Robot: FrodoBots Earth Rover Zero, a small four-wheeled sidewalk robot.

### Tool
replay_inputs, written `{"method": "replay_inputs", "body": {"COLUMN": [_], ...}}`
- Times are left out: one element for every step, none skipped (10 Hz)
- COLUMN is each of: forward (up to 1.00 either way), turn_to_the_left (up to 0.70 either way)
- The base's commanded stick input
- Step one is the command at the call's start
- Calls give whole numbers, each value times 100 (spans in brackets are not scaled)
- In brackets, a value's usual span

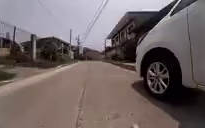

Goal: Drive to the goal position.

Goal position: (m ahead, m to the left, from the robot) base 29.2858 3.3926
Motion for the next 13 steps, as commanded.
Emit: {"method": "replay_inputs", "body": {"forward": [70, 70, 70, 70, 70, 70, 70, 70, 70, 70, 70, 70, 70], "turn_to_the_left": [0, 0, 0, 0, 0, 0, 0, 0, 0, 0, 0, -20, -17]}}
